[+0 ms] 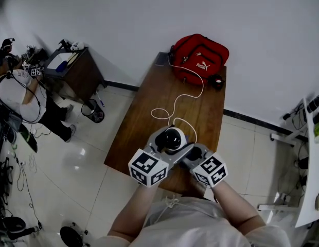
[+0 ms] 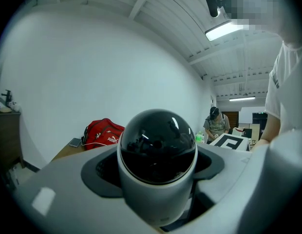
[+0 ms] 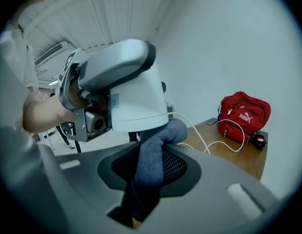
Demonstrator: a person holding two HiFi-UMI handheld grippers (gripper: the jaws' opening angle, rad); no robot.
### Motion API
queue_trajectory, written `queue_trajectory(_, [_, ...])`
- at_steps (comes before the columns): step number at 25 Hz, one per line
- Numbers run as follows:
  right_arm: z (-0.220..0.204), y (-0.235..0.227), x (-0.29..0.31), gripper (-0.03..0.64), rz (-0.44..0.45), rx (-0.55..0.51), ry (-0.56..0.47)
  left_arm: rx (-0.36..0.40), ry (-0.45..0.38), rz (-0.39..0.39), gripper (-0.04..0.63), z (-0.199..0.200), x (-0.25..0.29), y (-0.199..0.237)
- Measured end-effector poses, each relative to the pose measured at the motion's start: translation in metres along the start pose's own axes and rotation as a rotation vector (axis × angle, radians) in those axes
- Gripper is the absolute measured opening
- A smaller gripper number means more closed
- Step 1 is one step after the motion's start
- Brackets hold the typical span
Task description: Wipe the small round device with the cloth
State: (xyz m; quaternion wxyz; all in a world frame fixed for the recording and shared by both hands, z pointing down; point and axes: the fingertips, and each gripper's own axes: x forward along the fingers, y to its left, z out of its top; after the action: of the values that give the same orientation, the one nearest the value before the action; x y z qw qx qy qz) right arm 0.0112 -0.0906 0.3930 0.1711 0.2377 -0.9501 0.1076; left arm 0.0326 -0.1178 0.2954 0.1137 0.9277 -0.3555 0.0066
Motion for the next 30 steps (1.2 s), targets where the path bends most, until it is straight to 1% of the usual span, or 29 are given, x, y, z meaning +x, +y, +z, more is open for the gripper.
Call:
queue_trajectory(5, [0.003, 0.032, 0.006, 0.11, 0.073, -0.033, -0.06, 0.0, -0.013, -0.009, 0.387, -0.002, -0.005, -0.004])
queue_trajectory(8, [0.004, 0.042, 0.008, 0.11, 0.091, -0.031, -0.076, -0.016, -0.018, -0.015, 0.387, -0.002, -0.008, -0.002])
queue_trajectory(12, [-0.002, 0.054, 0.007, 0.11, 0.133, -0.053, -0.055, -0.047, -0.023, -0.012, 0.387, -0.005, -0.01, 0.005])
queue_trajectory(17, [-0.018, 0.067, 0.001, 0.11, 0.146, -0.081, -0.01, -0.027, 0.014, -0.006, 0.386, -0.019, -0.012, 0.005])
queue_trajectory(19, [-0.025, 0.066, -0.003, 0.11, 0.141, -0.072, 0.006, -0.023, 0.024, -0.001, 0.387, -0.022, -0.014, 0.007])
queue_trajectory(20, [-0.03, 0.06, -0.005, 0.11, 0.122, -0.051, 0.016, -0.026, 0.023, -0.001, 0.387, -0.022, -0.015, 0.007])
queue_trajectory(23, [-0.04, 0.03, -0.008, 0.11, 0.031, 0.044, 0.044, -0.035, 0.007, -0.009, 0.387, -0.018, -0.018, 0.003])
queue_trajectory(24, [-0.04, 0.022, -0.01, 0.11, 0.009, 0.057, 0.047, -0.035, 0.003, -0.014, 0.387, -0.017, -0.019, 0.001])
queue_trajectory(26, [-0.031, 0.017, -0.013, 0.11, 0.0, 0.041, 0.031, -0.033, 0.001, -0.026, 0.387, -0.016, -0.018, -0.004])
queue_trajectory(28, [-0.018, 0.025, -0.015, 0.11, 0.023, 0.0, 0.005, -0.028, 0.003, -0.032, 0.387, -0.017, -0.017, -0.007])
queue_trajectory(30, [-0.013, 0.036, -0.017, 0.11, 0.035, -0.039, 0.002, -0.028, 0.002, -0.032, 0.387, -0.018, -0.018, -0.008])
